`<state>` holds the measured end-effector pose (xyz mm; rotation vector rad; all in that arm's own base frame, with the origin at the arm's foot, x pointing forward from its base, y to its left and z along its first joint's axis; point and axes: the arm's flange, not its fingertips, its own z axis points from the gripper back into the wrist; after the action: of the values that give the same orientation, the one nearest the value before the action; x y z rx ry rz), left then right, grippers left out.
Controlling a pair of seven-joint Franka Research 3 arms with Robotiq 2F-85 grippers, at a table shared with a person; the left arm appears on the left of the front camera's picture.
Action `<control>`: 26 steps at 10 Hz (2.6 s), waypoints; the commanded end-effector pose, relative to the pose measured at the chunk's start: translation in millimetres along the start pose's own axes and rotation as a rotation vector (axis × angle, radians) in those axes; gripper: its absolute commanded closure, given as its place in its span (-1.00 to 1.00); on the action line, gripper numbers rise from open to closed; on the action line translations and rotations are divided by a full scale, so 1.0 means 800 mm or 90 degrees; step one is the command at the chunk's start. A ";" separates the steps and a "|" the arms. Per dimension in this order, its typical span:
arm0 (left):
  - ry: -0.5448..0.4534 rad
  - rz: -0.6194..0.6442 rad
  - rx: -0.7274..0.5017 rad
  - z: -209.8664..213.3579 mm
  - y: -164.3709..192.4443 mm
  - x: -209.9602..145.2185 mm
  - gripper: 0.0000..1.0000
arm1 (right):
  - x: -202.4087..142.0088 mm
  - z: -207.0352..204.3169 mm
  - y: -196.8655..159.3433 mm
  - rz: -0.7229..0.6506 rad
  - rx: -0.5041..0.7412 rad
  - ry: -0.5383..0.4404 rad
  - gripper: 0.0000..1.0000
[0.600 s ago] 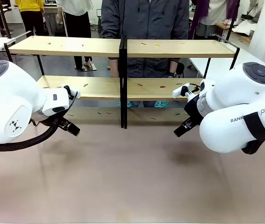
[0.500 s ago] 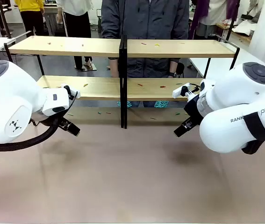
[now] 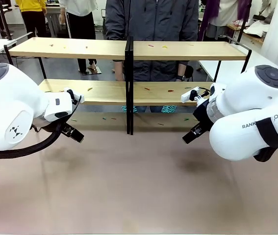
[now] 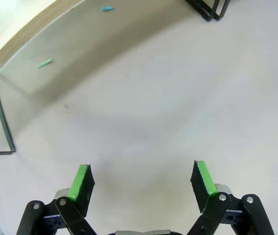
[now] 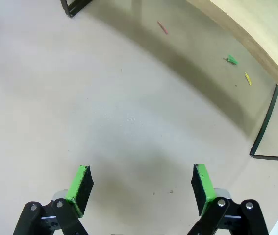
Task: Clean the shelves.
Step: Pick up the Duster when the human hands it over.
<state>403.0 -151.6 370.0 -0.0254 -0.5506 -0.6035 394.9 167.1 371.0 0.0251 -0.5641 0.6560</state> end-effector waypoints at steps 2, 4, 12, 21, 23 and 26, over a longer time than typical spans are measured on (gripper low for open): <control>0.000 0.000 0.000 0.000 0.000 0.000 -1.00 | 0.000 0.000 0.000 -0.001 0.000 0.000 -1.00; 0.000 0.000 0.000 0.000 0.000 0.000 -1.00 | 0.000 0.000 0.000 -0.001 0.000 0.000 -1.00; -0.012 -0.012 0.004 0.028 -0.004 -0.007 -1.00 | -0.005 0.025 -0.001 -0.005 0.008 -0.011 -1.00; -0.355 0.012 0.123 0.300 -0.069 -0.162 -1.00 | -0.163 0.305 0.061 -0.056 -0.122 -0.345 -1.00; -0.367 -0.052 0.097 0.426 -0.045 0.014 -1.00 | 0.005 0.425 0.029 -0.001 -0.094 -0.343 -1.00; -0.357 0.002 0.074 0.418 -0.037 0.031 -1.00 | 0.014 0.422 0.013 -0.065 -0.102 -0.351 -1.00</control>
<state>235.7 -128.5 659.5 -0.0440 -1.1318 -0.6136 222.9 117.3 657.6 0.0751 -1.1222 0.5662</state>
